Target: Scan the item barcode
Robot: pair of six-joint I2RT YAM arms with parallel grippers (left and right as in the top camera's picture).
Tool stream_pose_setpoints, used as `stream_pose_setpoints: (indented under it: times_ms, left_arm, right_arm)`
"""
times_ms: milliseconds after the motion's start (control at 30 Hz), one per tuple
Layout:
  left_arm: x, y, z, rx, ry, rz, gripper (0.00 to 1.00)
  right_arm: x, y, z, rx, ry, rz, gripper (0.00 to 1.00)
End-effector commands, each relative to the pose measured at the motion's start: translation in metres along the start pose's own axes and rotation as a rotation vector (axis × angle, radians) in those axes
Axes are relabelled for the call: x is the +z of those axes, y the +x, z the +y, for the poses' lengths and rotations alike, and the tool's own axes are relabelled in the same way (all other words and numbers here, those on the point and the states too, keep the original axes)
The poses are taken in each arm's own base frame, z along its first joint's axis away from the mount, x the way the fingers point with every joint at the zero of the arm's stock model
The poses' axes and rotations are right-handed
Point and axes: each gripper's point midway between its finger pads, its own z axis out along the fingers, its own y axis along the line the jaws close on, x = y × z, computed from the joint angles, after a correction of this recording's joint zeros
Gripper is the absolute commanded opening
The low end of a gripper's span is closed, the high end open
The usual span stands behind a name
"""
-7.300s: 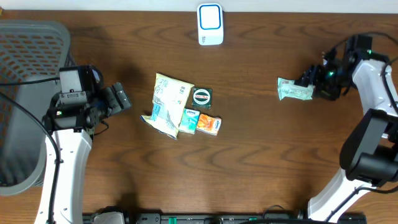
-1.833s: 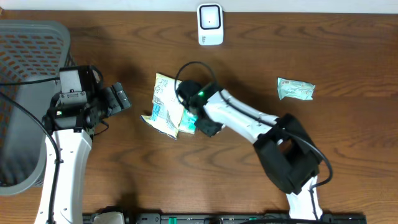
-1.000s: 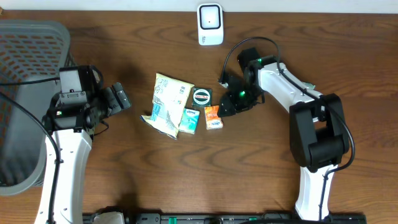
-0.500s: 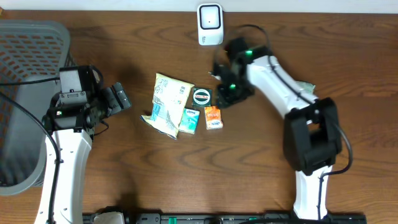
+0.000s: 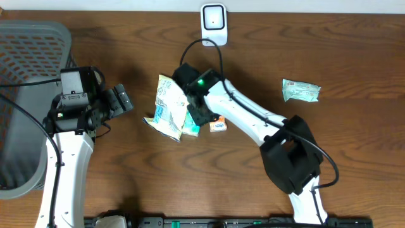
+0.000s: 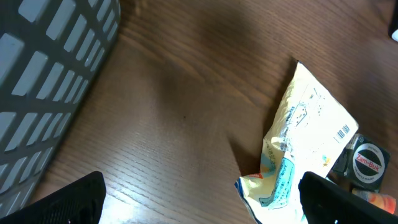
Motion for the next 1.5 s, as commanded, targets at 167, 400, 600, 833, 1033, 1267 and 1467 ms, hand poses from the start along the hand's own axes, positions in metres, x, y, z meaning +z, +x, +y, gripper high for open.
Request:
stream_pose_setpoints:
  times_ms: [167,400,600,833,1033,1267,1467]
  left_arm:
    - [0.0,0.0,0.001,-0.005,-0.001,0.003,0.98]
    - [0.0,0.0,0.001,-0.005,-0.001,0.003,0.98]
    - [0.0,0.0,0.001,-0.005,-0.001,0.003,0.98]
    - [0.0,0.0,0.001,-0.005,-0.001,0.003,0.98]
    - [0.0,0.0,0.001,-0.005,-0.001,0.003,0.98]
    - [0.0,0.0,0.001,-0.005,-0.001,0.003,0.97]
    - [0.0,0.0,0.001,-0.005,-0.001,0.003,0.98]
  right_arm:
    - [0.034,0.016,-0.012,0.017,0.124,0.09,0.41]
    - [0.038,0.022,-0.014,0.011,0.134,0.116,0.34]
    - [0.045,0.029,-0.026,0.009,0.183,0.156,0.2]
    - [0.046,0.03,-0.032,0.015,0.188,0.166,0.01]
    - [0.022,0.017,-0.011,-0.044,-0.017,0.13,0.01]
    - [-0.046,-0.01,0.011,-0.088,-0.607,-0.003,0.01]
    - [-0.037,-0.009,-0.014,-0.018,-0.855,0.007,0.01]
